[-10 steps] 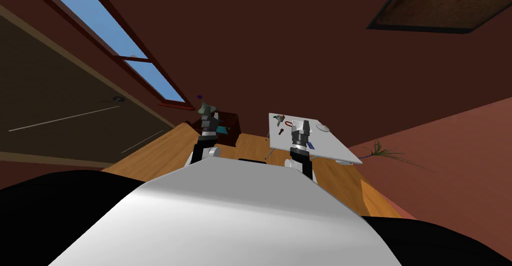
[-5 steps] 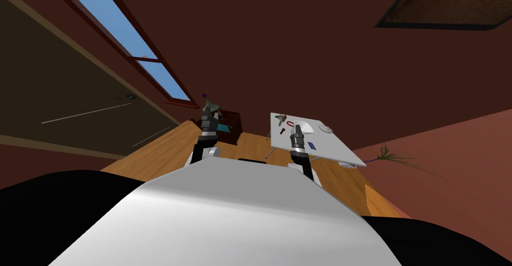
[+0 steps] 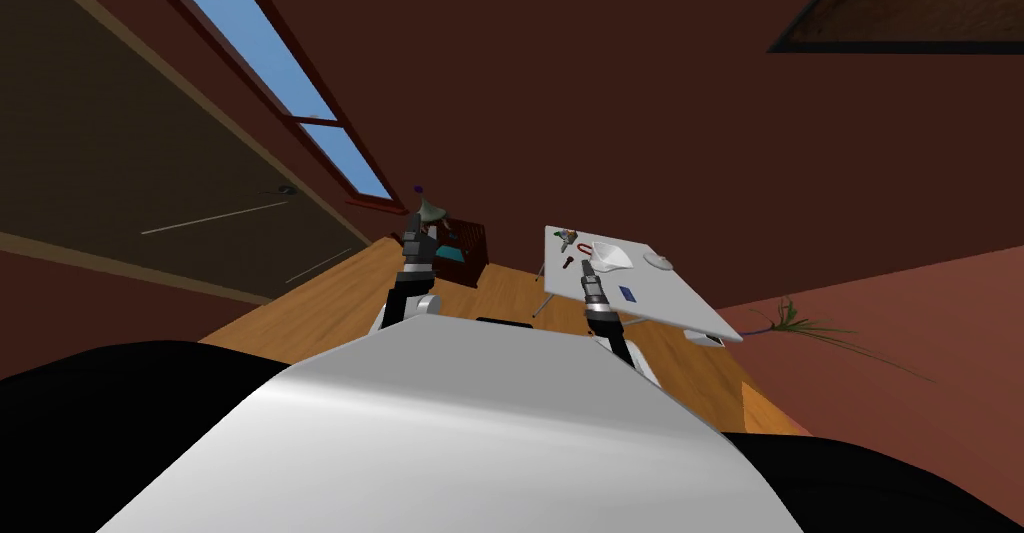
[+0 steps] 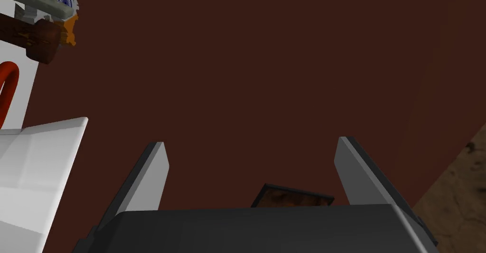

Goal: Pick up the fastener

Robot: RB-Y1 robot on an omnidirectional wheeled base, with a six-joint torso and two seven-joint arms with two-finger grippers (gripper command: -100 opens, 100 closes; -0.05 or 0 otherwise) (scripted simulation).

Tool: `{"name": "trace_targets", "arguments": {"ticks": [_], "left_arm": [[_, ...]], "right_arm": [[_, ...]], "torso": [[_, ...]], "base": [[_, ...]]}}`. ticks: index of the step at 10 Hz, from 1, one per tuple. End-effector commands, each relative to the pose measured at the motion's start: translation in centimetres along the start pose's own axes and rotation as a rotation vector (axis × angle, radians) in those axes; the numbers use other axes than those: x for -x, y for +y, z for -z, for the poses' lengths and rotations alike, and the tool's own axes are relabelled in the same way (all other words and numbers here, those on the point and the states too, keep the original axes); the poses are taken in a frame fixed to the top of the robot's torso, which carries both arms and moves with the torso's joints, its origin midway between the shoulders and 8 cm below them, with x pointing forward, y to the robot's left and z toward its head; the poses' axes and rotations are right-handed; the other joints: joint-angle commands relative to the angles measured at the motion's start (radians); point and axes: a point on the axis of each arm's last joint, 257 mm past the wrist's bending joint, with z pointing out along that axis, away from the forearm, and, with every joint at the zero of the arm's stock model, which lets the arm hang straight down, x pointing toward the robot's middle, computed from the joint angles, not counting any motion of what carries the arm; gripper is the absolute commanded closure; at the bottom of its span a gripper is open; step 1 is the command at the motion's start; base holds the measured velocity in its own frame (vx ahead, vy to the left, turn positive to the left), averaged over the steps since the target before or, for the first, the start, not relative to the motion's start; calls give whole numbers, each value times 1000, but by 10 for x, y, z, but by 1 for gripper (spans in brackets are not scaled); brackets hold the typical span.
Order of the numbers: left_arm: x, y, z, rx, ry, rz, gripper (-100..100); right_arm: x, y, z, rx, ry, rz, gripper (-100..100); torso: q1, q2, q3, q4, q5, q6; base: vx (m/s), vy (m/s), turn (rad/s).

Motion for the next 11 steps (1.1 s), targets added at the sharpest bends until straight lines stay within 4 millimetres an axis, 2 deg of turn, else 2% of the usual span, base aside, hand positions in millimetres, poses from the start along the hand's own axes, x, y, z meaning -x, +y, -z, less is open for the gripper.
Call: {"name": "trace_targets", "arguments": {"ticks": [1,2,3,4,5,6,7,8,9,10,11], "left_arm": [[0,0,0,0,0,0,0],[0,0,0,0,0,0,0],[0,0,0,0,0,0,0],[0,0,0,0,0,0,0],[0,0,0,0,0,0,0],[0,0,0,0,0,0,0],[0,0,0,0,0,0,0],[0,0,0,0,0,0,0],[0,0,0,0,0,0,0],[0,0,0,0,0,0,0],[0,0,0,0,0,0,0]], "right_arm": [[-4,-8,6,-10,42,55,-100],[-8,-24,14,-34,85,119,-100],[-8,-24,14,-31,96,129,-100],[-11,-42,24,-55,142,196,-100],[-10,-42,24,-52,152,206,-100],[-12,-59,34,-73,202,276,-100],[-11,-59,34,-71,210,284,-100],[-11,-77,45,-92,261,355,-100],[-10,-77,45,-89,270,364,-100],[-9,-95,57,-108,321,433,-100],[-8,-95,57,-104,333,445,-100]], "torso": [[0,0,0,0,0,0],[0,-1,0,0,0,0],[1,-1,-1,0,0,0],[1,-2,-1,0,0,0],[1,-1,-1,0,0,0],[1,-2,-1,0,0,0],[1,-1,-1,0,0,0],[1,-2,-1,0,0,0],[1,-2,-1,0,0,0],[1,-2,-1,0,0,0],[1,-2,-1,0,0,0]], "base": [[-47,-10,60],[-33,-3,110],[-27,0,48],[-38,6,111],[-33,2,50],[-41,6,89],[-30,2,58],[-33,3,122],[-31,1,56],[-35,7,88],[-29,4,65]]}}
